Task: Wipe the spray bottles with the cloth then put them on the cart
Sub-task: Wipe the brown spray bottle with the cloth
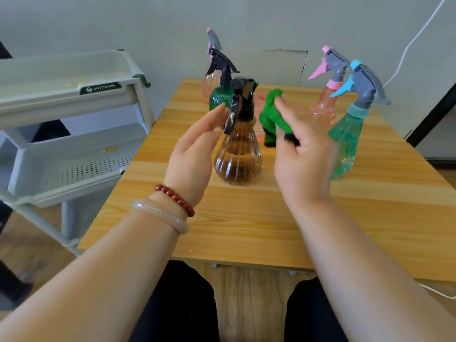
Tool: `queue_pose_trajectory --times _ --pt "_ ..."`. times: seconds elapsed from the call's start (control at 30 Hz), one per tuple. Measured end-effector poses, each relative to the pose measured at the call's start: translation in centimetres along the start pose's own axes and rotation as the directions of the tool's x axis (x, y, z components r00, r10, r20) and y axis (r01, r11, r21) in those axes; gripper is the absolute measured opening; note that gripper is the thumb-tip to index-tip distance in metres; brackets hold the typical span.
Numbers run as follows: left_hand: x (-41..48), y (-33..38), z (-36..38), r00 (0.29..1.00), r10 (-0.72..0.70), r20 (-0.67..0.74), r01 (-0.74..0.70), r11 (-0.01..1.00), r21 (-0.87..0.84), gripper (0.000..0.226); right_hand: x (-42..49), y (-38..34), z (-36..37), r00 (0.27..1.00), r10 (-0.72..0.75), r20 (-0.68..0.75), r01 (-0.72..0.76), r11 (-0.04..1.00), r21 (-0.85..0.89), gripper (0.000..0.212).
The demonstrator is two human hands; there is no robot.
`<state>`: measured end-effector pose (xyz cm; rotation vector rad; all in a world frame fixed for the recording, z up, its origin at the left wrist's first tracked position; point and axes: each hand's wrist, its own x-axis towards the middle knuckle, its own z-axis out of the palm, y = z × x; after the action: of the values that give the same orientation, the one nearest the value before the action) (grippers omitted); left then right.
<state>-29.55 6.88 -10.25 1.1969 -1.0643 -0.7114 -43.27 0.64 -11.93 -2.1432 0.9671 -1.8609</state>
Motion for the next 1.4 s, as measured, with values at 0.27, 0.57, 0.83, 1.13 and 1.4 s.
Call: queue_pose_trajectory --times 0.27,0.57,0.83,1.13,1.4 --pt "1.1 -3.2 0.5 0.992 -0.057 0.111 0.026 0.965 0.262 0.066 -0.8 1.8 2.0 0.972 -0.062 0.225 0.062 0.998 0.006 0.051" --pt "1.4 -4.0 0.6 0.99 -0.013 0.138 -0.028 0.957 0.29 0.055 1.5 1.7 0.4 0.972 -0.159 0.174 0.169 0.984 -0.048 0.049" --pt "1.6 -4.3 0.8 0.992 -0.017 0.124 -0.021 0.956 0.293 0.048 -0.4 2.4 0.8 0.901 -0.267 0.341 0.337 0.927 -0.166 0.05" --pt "1.4 -4.5 0.7 0.993 -0.025 0.112 -0.014 0.941 0.338 0.046 1.6 1.4 0.4 0.921 -0.266 0.285 0.313 0.94 -0.132 0.054" --pt "1.6 -4.8 0.3 0.989 -0.051 0.139 -0.004 0.93 0.367 0.045 0.5 2.8 -0.8 0.967 -0.097 0.234 0.109 0.993 -0.038 0.049"
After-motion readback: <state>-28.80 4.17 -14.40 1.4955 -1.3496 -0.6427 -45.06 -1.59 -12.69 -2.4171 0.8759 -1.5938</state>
